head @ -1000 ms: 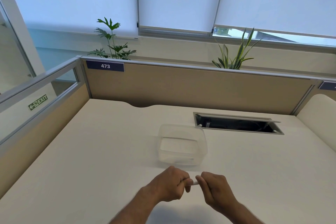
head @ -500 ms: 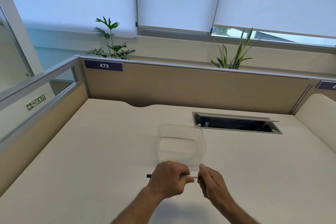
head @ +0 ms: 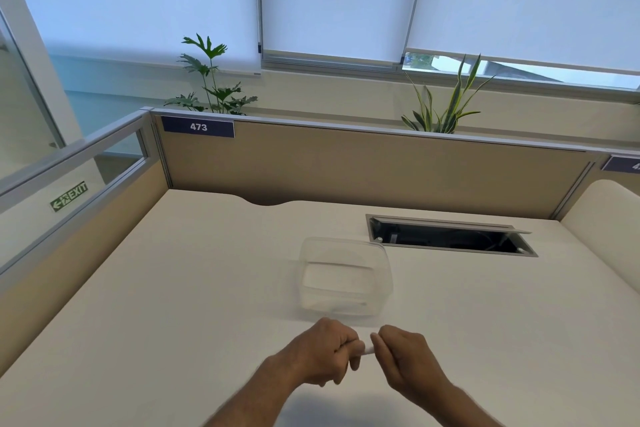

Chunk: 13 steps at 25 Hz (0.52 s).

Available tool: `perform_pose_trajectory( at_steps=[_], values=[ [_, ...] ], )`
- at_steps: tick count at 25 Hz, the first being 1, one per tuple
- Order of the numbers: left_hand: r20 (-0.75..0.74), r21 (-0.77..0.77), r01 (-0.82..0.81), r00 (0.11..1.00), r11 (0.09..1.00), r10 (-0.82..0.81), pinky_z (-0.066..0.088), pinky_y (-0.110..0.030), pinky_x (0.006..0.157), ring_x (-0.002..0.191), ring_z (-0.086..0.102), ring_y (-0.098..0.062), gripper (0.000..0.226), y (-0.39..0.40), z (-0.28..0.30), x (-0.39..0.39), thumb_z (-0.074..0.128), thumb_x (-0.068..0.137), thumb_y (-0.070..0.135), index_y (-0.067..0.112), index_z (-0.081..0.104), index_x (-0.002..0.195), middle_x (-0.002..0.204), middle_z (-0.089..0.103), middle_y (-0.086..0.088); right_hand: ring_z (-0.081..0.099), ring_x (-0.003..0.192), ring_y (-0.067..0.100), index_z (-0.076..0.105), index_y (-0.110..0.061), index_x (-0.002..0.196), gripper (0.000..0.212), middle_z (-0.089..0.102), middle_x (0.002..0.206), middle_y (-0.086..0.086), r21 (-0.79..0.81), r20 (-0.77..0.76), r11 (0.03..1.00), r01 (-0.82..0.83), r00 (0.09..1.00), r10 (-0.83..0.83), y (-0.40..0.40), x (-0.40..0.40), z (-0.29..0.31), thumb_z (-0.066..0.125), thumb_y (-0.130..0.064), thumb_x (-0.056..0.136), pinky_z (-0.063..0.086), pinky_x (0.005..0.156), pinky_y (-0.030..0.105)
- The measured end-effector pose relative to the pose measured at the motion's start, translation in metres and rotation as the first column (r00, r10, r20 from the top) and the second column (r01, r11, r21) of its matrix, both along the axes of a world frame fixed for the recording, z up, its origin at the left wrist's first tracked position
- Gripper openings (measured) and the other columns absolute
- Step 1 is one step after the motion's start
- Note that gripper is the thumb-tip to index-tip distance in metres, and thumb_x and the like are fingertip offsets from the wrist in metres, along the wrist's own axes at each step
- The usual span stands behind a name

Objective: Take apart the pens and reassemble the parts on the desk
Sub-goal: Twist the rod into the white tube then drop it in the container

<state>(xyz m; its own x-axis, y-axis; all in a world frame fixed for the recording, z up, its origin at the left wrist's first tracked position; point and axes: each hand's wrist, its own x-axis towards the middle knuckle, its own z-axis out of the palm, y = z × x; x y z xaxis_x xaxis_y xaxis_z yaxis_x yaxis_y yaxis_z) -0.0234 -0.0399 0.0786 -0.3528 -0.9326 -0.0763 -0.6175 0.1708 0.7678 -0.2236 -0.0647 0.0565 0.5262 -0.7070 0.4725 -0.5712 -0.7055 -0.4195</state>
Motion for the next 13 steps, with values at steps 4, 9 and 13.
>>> perform_pose_trajectory(
  at_steps=[4, 9, 13],
  values=[
    [0.028, -0.233, -0.032, 0.999, 0.972, 0.039, 0.046, -0.026, 0.053, 0.049, 0.050, -0.008, 0.024, 0.000, -0.007, 0.000, 0.058, 0.091, 0.029, 0.017, 0.070, 0.074, 0.062, 0.069, -0.002, 0.025, 0.045, 0.006, 0.031, -0.025, 0.060, 0.043, 0.026, 0.048, -0.012, 0.172, 0.103, 0.982, 0.074, 0.990, -0.093, 0.002, 0.009, -0.005, 0.052, -0.014, 0.096, 0.021, 0.046, 0.023],
    [0.052, -0.464, -0.129, 0.984, 0.876, 0.172, 0.042, -0.019, 0.053, 0.057, 0.055, -0.010, 0.025, -0.005, -0.013, 0.001, 0.068, 0.078, 0.048, 0.023, 0.068, 0.079, 0.067, 0.071, 0.008, 0.030, 0.046, 0.011, 0.034, -0.023, 0.051, 0.054, 0.036, 0.047, -0.004, 0.531, 0.167, 0.828, 0.178, 0.936, -0.309, -0.004, 0.019, -0.009, 0.048, -0.015, 0.102, 0.026, 0.050, 0.030],
    [0.101, -0.399, -0.153, 0.973, 0.904, 0.209, 0.051, -0.026, 0.059, 0.061, 0.060, -0.012, 0.025, -0.008, -0.012, 0.003, 0.066, 0.082, 0.046, 0.021, 0.070, 0.080, 0.068, 0.072, 0.006, 0.039, 0.040, 0.007, 0.047, -0.023, 0.054, 0.049, 0.048, 0.044, -0.009, 0.554, 0.176, 0.821, 0.139, 0.944, -0.278, -0.001, 0.019, -0.008, 0.048, -0.022, 0.103, 0.034, 0.045, 0.027]
  ],
)
